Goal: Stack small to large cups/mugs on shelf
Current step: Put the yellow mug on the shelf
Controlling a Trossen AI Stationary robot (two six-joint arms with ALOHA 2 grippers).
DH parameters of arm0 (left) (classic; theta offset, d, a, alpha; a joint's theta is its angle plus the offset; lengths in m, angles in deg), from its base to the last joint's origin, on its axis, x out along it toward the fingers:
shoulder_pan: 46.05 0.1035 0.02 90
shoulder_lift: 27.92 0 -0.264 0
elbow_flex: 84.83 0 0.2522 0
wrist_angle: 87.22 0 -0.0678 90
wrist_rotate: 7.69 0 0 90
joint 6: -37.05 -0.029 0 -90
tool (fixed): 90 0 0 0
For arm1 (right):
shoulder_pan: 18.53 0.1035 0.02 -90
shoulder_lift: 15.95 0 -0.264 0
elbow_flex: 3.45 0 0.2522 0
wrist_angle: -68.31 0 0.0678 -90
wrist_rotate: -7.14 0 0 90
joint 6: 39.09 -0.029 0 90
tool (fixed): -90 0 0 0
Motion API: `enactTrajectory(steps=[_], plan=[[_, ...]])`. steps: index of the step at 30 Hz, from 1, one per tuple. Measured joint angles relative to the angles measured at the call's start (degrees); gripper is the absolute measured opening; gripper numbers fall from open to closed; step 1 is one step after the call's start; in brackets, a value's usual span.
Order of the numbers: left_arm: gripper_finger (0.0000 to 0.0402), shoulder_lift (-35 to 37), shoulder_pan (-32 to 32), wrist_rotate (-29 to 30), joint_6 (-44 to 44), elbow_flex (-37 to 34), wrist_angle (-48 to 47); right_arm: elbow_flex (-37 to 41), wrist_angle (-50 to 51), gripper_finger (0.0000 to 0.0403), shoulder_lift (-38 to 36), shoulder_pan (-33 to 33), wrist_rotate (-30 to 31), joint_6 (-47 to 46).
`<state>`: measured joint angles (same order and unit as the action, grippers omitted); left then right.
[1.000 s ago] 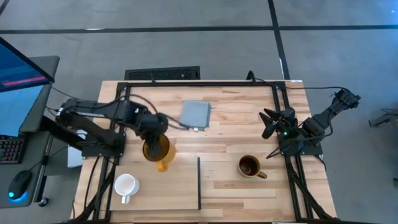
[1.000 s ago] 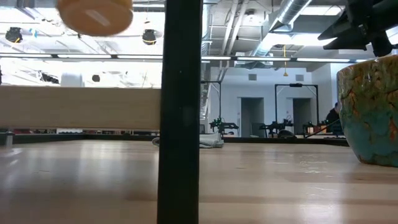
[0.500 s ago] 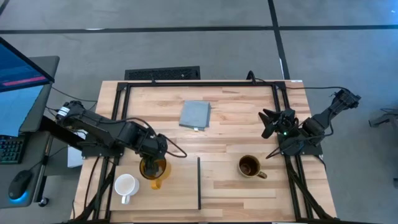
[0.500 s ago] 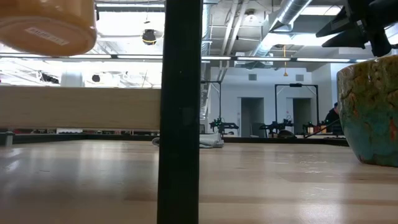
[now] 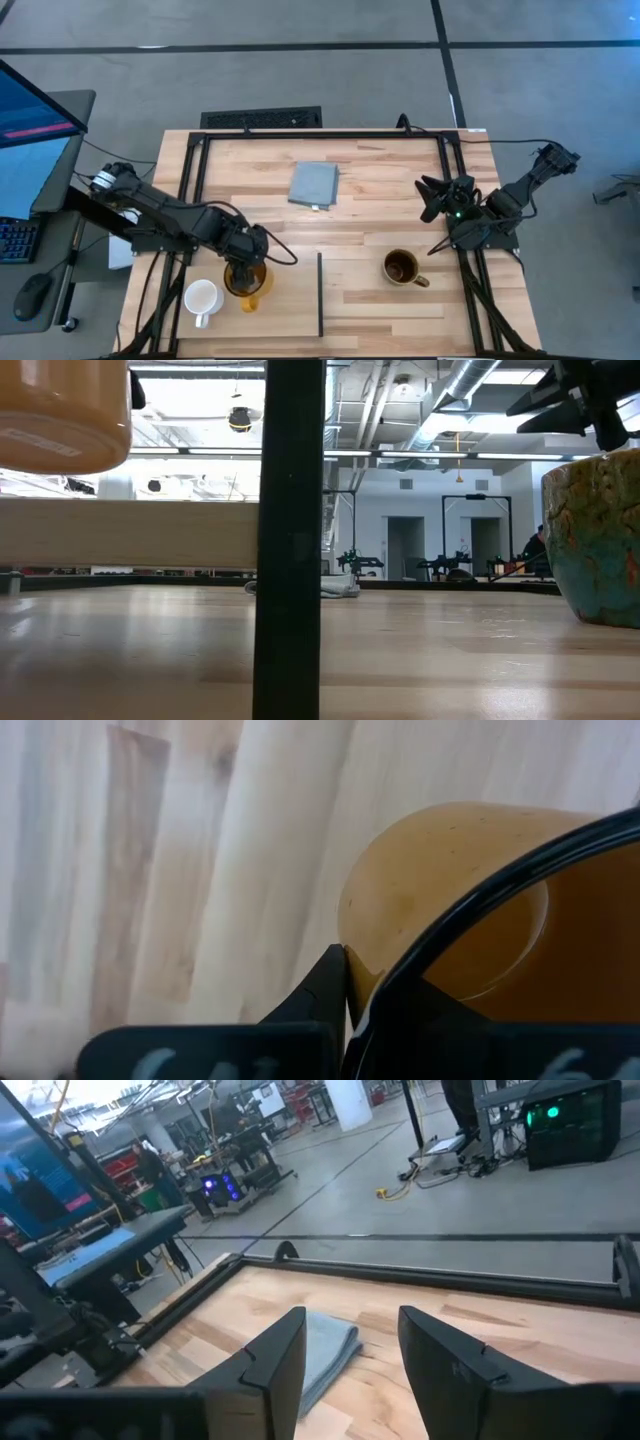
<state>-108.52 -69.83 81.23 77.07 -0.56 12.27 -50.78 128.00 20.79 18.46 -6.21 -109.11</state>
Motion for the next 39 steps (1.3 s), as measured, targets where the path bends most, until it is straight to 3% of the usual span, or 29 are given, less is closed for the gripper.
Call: enactTrajectory(steps=[17,39], plan=[[0.0009,0.37,-5.95,-2.17,12.09,-7.12,7.87,0.0,-0.2,0.0182,0.39,0.0,-0.06,0.07],[0.0009,-1.86,-6.57,-3.24,13.96,-7.1,6.24,0.0,-1.9,0.0182,0.39,0.0,-0.09,0.11]])
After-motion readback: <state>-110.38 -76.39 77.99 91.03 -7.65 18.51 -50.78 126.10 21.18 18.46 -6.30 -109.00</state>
